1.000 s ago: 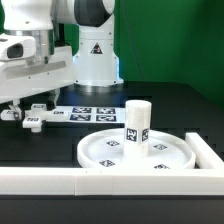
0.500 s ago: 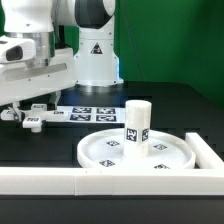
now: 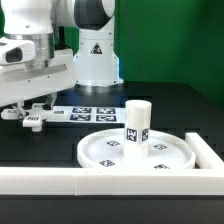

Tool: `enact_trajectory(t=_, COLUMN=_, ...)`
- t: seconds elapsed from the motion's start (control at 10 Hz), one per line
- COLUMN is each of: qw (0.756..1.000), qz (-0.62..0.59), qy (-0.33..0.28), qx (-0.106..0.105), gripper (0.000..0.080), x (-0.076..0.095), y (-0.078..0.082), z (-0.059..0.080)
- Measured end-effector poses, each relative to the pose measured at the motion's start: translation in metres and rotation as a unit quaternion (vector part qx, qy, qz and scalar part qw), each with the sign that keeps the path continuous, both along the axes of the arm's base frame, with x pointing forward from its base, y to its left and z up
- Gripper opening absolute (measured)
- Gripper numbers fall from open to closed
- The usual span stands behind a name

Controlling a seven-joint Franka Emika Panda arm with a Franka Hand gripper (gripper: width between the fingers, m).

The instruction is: Assemble round table

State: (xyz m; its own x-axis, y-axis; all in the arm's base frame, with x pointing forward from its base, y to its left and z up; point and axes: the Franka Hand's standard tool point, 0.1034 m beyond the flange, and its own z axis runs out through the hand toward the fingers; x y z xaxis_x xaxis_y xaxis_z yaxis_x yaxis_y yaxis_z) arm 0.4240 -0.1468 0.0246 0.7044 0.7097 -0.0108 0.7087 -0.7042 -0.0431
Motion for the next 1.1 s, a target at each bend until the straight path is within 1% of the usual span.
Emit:
enact_trajectory(t=0.2, qw=1.0, qz=-0.001, qy=0.001, qx=0.001, gripper=0.0443, x=0.001, y=0.0, z=0.001)
enact_trajectory(t=0.3, qw=1.0, qz=-0.008, qy=0.0, qx=0.003, gripper=0.0443, x=0.007, y=0.003, z=0.008)
enact_trajectory(t=0.4, qw=1.0, qz=-0.021, qy=-0.001, qx=0.006, gripper=0.0443, x=0.013, y=0.011, z=0.02)
enact_trajectory(t=0.5, qw=0.999, qz=-0.046, qy=-0.004, qx=0.009, gripper=0.0443, x=0.023, y=0.026, z=0.035)
enact_trajectory(t=0.6, qw=0.998, qz=-0.066, qy=-0.012, qx=0.011, gripper=0.0443, x=0.036, y=0.046, z=0.052)
enact_trajectory(t=0.8, qw=0.993, qz=-0.112, qy=-0.028, qx=0.013, gripper=0.0443, x=0.062, y=0.079, z=0.076)
enact_trajectory(t=0.9, qw=0.993, qz=-0.117, qy=-0.021, qx=0.02, gripper=0.0443, x=0.077, y=0.093, z=0.088)
enact_trajectory(t=1.0, qw=0.992, qz=-0.125, qy=-0.025, qx=0.024, gripper=0.0445, x=0.096, y=0.105, z=0.103)
enact_trajectory(t=1.1, qw=0.99, qz=-0.132, qy=-0.031, qx=0.027, gripper=0.0445, x=0.115, y=0.116, z=0.115)
